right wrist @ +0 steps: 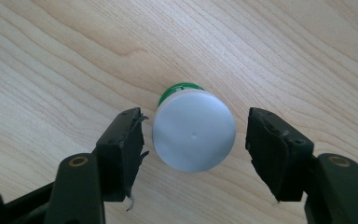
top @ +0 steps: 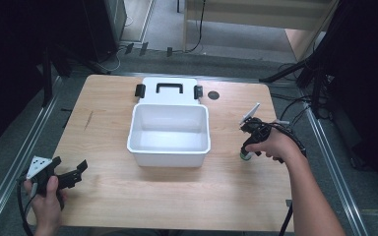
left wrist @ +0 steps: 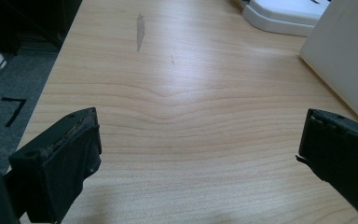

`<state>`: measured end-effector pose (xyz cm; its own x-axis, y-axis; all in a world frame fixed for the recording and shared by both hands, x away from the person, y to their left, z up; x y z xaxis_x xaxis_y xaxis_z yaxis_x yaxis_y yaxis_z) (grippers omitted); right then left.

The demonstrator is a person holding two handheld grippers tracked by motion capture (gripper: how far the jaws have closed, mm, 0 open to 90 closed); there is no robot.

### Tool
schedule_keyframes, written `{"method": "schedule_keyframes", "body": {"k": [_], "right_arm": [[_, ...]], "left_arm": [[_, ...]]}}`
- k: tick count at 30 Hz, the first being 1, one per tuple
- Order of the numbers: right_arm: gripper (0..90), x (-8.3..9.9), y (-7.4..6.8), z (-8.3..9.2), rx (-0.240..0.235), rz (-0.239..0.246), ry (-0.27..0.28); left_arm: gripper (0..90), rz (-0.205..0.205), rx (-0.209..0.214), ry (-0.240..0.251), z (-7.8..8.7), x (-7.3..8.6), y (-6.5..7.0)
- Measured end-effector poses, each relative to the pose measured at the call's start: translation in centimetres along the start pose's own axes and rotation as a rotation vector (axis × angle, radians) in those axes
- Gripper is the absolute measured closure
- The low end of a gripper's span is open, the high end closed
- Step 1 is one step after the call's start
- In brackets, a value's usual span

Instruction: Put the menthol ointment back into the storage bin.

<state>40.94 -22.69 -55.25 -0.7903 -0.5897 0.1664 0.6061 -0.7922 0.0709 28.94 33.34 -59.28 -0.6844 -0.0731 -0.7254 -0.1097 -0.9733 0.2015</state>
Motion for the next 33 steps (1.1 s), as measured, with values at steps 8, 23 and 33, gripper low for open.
{"method": "schedule_keyframes", "body": {"k": [8, 23, 33], "right_arm": [[46.6, -0.4, -0.3, -0.6, -0.007, -0.021, -0.03], [51.6, -1.1, -0.7, 2.5, -0.001, 0.031, 0.012], [51.7, -1.9, -2.0, 6.5, -0.003, 0.09, 0.054]], "left_arm": [[0.0, 0.001, 0.0, 0.0, 0.0, 0.0, 0.0], [0.0, -0.002, 0.0, 0.004, 0.0, 0.0, 0.0], [0.0, -0.011, -0.001, 0.015, 0.1, -0.1, 0.1]]}}
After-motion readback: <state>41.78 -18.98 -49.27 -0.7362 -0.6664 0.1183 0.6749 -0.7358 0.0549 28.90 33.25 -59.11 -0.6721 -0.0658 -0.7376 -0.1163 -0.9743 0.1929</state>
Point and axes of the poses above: each handheld gripper's, and its own axes: z roughly backward along the jaws, x roughly out of its underside, y roughly to its right, the point moved 9 cm from there along -z, roughly forward along the jaws, and after that the axes turned 15 degrees about -y, right-handed, at the moved point
